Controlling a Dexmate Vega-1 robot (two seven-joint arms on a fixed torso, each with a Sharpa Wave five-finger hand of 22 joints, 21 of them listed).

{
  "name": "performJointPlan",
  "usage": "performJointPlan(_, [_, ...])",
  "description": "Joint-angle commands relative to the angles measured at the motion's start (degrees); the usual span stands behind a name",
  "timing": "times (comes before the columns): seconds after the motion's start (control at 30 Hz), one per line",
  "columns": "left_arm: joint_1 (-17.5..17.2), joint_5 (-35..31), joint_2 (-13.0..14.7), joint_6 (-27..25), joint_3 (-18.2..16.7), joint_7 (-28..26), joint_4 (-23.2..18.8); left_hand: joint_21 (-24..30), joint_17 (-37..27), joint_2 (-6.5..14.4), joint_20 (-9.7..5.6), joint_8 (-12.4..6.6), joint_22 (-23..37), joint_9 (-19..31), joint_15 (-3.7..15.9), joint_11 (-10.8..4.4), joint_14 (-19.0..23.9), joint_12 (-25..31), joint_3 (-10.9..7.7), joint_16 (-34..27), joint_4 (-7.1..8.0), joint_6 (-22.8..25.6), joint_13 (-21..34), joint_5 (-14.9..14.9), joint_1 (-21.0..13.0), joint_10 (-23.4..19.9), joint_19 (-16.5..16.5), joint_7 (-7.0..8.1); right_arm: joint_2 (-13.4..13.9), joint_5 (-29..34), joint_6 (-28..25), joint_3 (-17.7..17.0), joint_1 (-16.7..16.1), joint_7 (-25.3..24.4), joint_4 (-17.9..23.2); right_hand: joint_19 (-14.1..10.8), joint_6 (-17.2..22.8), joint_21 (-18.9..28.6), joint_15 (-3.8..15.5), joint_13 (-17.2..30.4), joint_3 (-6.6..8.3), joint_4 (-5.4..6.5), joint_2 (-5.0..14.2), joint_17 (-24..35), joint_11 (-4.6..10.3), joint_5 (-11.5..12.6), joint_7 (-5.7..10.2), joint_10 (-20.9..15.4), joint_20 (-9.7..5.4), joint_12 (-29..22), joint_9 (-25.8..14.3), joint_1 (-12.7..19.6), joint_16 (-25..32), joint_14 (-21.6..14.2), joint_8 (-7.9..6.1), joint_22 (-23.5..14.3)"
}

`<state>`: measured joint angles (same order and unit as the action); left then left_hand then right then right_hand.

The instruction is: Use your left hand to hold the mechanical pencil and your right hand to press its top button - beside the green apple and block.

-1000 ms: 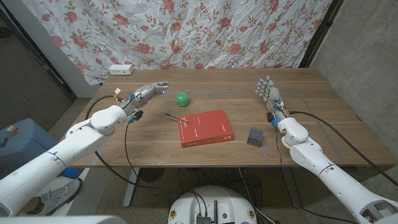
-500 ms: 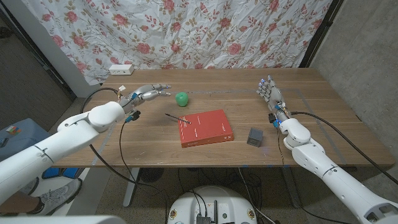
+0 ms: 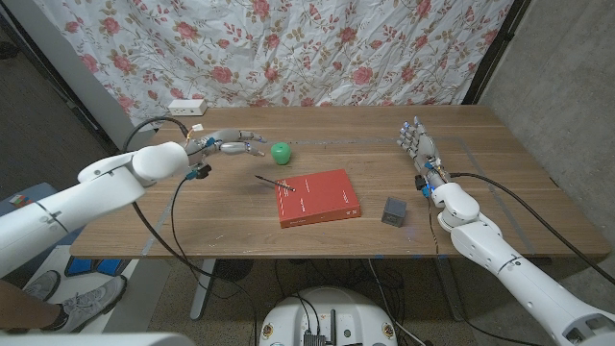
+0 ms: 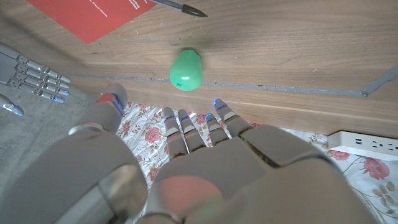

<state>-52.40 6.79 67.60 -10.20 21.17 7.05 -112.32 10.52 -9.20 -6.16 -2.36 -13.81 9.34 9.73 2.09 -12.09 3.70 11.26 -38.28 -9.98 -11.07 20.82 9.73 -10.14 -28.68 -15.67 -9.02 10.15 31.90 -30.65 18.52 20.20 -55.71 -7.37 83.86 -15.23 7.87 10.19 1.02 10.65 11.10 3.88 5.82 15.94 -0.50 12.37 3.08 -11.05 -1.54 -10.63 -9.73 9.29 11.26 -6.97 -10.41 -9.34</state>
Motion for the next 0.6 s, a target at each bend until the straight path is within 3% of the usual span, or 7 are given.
performJointPlan(0.03, [5.72,-10.86,2.55,-3.83,3.72,6.39,-1.83,0.02,-0.22,-1.28,-7.58,-0.61,0.04,0.28,9.15,-0.14,1.29,-0.06,0.51,-0.14,0.04,1.30,0.22,-0.18,-3.03,-1.40,-0.83,0.71,-1.12,0.28,-0.16,0.48,1.17,-0.58,-1.62,0.01,0.52,0.27,-0.29,0.19,0.34,0.03,0.48,-0.07,-0.23,0.15,-0.16,0.28,0.14,-0.38,-0.22,0.13,0.19,-0.16,-0.20,-0.14])
performJointPlan(0.43, [10.19,-21.91,1.56,-4.49,7.33,11.95,-2.31,-0.21,-0.23,-2.69,-7.62,-0.74,0.06,0.32,9.35,-0.32,1.65,-0.24,1.34,-0.03,0.18,2.68,0.24,0.01,-6.26,-2.50,-0.54,1.22,-1.01,-1.78,-1.76,0.49,2.21,1.43,-2.26,0.74,-0.02,0.08,-0.54,0.17,0.36,0.05,0.41,-0.34,-0.52,0.10,-0.30,0.47,0.15,-0.31,-0.22,-0.22,0.09,0.26,0.02,-0.14])
performJointPlan(0.6, [12.29,-26.77,0.40,-4.86,9.26,15.12,-2.24,-0.20,-0.24,-2.92,-7.54,-0.63,0.07,0.33,9.39,-0.34,1.72,-0.31,1.71,-0.03,0.25,2.81,0.24,0.05,-7.32,-2.85,-0.48,0.96,-1.03,-2.36,-1.63,0.44,2.76,2.35,-3.02,0.96,-0.68,0.09,-0.54,0.14,0.33,0.13,0.36,-0.49,-0.47,0.09,-1.47,0.64,-0.10,-0.25,-0.21,-0.55,0.03,0.63,0.21,-0.13])
